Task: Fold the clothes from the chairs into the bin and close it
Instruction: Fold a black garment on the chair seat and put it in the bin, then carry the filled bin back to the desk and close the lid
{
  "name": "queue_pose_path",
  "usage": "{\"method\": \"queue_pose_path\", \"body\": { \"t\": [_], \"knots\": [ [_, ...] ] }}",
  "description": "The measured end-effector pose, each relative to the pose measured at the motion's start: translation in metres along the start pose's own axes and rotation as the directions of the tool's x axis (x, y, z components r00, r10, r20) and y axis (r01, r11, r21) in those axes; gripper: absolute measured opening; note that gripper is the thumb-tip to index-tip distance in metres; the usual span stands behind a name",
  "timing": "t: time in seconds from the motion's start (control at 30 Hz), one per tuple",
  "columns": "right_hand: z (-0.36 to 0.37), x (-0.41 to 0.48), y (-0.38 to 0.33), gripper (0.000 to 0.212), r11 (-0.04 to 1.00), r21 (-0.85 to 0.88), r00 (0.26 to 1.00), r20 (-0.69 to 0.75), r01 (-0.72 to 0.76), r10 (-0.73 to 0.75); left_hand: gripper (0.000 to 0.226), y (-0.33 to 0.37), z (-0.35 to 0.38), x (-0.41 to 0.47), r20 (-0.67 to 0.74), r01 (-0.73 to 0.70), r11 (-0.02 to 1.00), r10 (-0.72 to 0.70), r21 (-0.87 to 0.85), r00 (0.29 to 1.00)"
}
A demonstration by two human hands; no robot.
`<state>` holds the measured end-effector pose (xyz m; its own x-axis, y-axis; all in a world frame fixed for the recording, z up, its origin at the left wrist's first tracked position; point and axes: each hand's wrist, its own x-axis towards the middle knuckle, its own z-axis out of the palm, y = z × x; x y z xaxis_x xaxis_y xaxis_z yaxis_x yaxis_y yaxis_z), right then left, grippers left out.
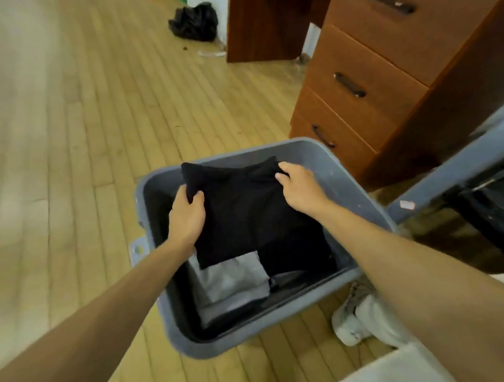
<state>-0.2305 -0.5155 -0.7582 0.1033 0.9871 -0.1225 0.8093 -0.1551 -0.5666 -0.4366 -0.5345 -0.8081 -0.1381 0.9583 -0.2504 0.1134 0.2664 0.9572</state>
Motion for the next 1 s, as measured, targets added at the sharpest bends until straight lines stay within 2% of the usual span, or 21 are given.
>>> {"method": "queue_pose_path", "body": {
  "t": [0.1, 0.2, 0.27, 0.33, 0.43, 0.57, 0.67, 0.77, 0.83, 1.0],
  "knots": [
    [0.04, -0.001, -0.002, 0.044, 0.999, 0.022, 0.993, 0.115, -0.04, 0.037, 0.04, -0.029, -0.018, -0.005, -0.005, 0.132, 0.977, -0.134, 0.168, 0.991],
    [0.062, -0.003, 0.01, 0.041, 0.995, 0.012, 0.969, 0.231, -0.096, 0.091, 0.06, -0.043, -0.017, -0.003, 0.099, 0.273, 0.862, -0.344, 0.427, 0.934],
    [0.066, -0.006, 0.022, 0.038, 0.991, -0.014, 0.95, 0.284, -0.132, 0.131, 0.066, -0.04, -0.009, -0.001, 0.11, 0.243, 0.776, -0.371, 0.583, 0.922],
    [0.06, -0.009, 0.03, 0.034, 0.987, -0.04, 0.936, 0.313, -0.158, 0.162, 0.064, -0.033, -0.001, 0.0, 0.11, 0.135, 0.744, -0.271, 0.654, 0.956],
    [0.036, -0.011, 0.037, 0.03, 0.985, -0.067, 0.934, 0.315, -0.157, 0.17, 0.06, -0.017, 0.013, -0.001, 0.18, 0.01, 0.795, -0.149, 0.607, 0.972],
    [-0.019, -0.014, 0.036, 0.024, 0.987, -0.104, 0.949, 0.28, -0.123, 0.147, 0.046, 0.012, 0.034, -0.004, 0.32, -0.083, 0.859, -0.098, 0.506, 0.942],
    [-0.076, -0.023, 0.027, 0.021, 0.986, -0.163, 0.972, 0.224, -0.037, 0.073, 0.038, 0.043, 0.053, -0.01, 0.394, -0.139, 0.888, -0.051, 0.439, 0.918],
    [-0.134, -0.038, 0.022, 0.023, 0.954, -0.296, 0.982, 0.19, 0.048, 0.01, 0.028, 0.077, 0.074, -0.021, 0.445, -0.185, 0.914, 0.005, 0.361, 0.895],
    [-0.171, -0.053, 0.027, 0.026, 0.94, -0.338, 0.987, 0.16, 0.043, 0.012, 0.022, 0.098, 0.092, -0.03, 0.469, -0.227, 0.918, 0.052, 0.324, 0.881],
    [-0.238, -0.088, 0.069, 0.03, 0.959, -0.282, 0.997, 0.056, -0.033, 0.051, 0.014, 0.138, 0.151, -0.05, 0.562, -0.346, 0.902, 0.152, 0.257, 0.813]
  ]
}}
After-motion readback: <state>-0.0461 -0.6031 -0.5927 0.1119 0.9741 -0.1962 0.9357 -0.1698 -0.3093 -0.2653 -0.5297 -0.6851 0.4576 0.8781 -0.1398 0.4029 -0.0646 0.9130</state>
